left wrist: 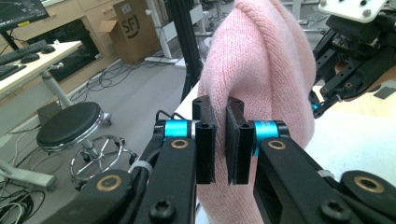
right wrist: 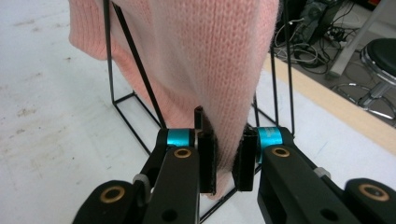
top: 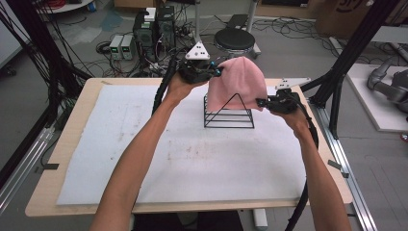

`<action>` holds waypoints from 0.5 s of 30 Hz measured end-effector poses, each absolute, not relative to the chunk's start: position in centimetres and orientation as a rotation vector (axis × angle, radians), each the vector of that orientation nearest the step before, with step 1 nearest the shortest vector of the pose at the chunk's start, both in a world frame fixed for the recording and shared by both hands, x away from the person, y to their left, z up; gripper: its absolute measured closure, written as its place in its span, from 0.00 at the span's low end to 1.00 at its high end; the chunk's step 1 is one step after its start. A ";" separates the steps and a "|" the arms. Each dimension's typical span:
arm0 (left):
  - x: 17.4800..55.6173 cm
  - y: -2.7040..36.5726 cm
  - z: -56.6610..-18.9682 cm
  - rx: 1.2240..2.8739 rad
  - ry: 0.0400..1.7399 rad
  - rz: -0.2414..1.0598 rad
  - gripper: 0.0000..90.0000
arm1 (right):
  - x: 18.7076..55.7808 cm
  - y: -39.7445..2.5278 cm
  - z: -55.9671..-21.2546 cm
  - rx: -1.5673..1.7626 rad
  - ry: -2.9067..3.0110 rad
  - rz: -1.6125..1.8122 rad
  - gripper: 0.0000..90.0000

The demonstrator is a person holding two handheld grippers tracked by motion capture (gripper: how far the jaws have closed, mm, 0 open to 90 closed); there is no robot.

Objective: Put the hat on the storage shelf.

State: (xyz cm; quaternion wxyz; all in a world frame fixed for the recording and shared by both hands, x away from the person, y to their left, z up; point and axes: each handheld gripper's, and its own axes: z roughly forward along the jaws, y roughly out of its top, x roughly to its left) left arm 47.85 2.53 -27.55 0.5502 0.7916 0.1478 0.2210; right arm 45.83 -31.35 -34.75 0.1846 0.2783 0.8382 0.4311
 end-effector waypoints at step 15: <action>47.7 2.2 -29.8 1.894 0.353 0.494 0.93 | 46.3 -30.6 -36.3 0.818 2.428 1.152 0.93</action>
